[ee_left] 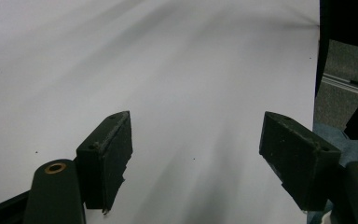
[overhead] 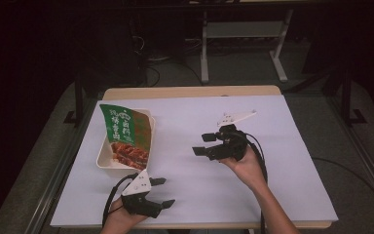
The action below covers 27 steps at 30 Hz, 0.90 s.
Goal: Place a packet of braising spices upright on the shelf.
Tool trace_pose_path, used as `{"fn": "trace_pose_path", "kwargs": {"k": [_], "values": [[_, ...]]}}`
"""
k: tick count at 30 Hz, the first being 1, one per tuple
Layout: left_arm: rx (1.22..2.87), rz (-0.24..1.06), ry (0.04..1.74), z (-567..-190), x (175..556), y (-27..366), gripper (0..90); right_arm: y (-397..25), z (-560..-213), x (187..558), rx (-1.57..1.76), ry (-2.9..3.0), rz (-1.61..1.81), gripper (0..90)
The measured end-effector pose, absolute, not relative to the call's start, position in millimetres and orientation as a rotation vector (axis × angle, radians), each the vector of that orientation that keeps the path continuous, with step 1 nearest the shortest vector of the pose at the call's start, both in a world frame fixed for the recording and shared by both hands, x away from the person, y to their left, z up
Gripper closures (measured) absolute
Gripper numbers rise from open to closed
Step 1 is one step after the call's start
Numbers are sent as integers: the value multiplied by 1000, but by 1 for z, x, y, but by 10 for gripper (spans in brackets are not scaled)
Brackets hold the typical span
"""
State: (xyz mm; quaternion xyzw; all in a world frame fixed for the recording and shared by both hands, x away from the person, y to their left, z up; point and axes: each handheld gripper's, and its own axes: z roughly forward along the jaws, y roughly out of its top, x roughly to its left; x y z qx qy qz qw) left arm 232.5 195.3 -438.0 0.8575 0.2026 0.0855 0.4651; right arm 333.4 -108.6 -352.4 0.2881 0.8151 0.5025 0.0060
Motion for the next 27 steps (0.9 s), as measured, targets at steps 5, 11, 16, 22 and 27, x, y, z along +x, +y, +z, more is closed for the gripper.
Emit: {"fn": "trace_pose_path", "kwargs": {"k": [5, 11, 16, 22, 27], "values": [[2108, 216, 496, -438, 232, 195, 248, -119, -356, 331, 921, 2555, 1551, 317], [2105, 216, 501, -438, 233, 196, 248, -131, -361, 328, 947, 2550, 1537, 316], [2105, 210, 505, -439, 233, 195, 248, -142, -368, 326, 979, 2554, 1511, 303], [2106, 208, 508, -439, 234, 196, 246, -156, -376, 321, 1010, 2538, 1512, 305], [2107, 209, 512, -440, 234, 195, 247, -167, -380, 317, 1032, 2520, 1515, 298]]}}
